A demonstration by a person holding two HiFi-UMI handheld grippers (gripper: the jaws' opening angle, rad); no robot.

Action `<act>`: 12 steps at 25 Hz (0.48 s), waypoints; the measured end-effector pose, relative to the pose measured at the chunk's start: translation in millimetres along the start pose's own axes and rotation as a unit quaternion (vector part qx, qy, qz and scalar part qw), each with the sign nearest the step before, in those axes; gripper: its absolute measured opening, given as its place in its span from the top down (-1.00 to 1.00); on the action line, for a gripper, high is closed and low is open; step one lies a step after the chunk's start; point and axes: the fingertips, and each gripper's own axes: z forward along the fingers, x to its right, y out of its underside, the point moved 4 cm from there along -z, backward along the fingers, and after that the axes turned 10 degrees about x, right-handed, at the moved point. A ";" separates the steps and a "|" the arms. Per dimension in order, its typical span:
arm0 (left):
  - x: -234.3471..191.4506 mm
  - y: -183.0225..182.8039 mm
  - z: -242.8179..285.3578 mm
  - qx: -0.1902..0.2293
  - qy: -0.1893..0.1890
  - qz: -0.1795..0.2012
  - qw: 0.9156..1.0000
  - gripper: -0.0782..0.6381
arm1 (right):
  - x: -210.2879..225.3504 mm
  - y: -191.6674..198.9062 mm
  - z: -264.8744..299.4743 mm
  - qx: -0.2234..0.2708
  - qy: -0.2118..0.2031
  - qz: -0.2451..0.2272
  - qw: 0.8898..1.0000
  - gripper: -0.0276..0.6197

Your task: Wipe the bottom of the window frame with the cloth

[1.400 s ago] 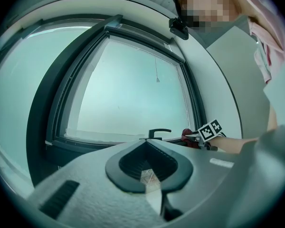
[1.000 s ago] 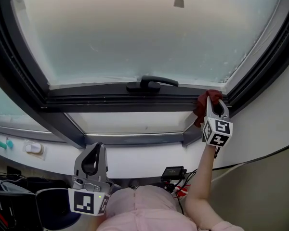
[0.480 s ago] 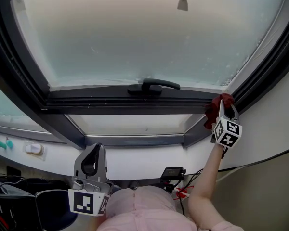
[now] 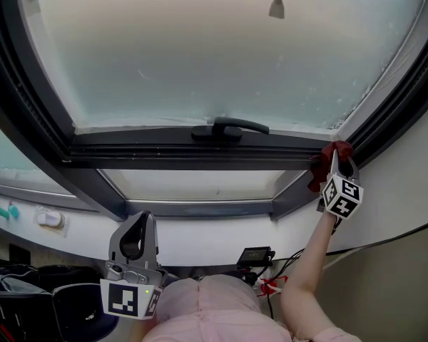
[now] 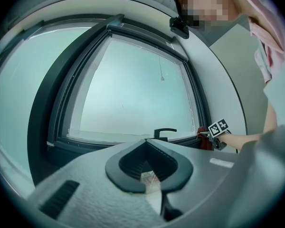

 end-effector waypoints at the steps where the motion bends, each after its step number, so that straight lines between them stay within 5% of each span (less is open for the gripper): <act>1: -0.1 -0.4 -0.5 0.001 0.000 0.000 1.000 0.80 | 0.0 0.1 0.4 -0.002 0.001 -0.002 1.000 0.70; 7: -0.5 -3.2 -6.0 -0.001 0.000 0.001 1.000 0.80 | -15.0 -21.2 -14.5 0.011 0.012 -0.028 0.999 0.70; 12: 1.3 -3.7 -9.5 -0.003 0.004 0.000 1.000 0.80 | -86.8 -67.4 -52.0 0.095 -0.065 -0.019 0.993 0.70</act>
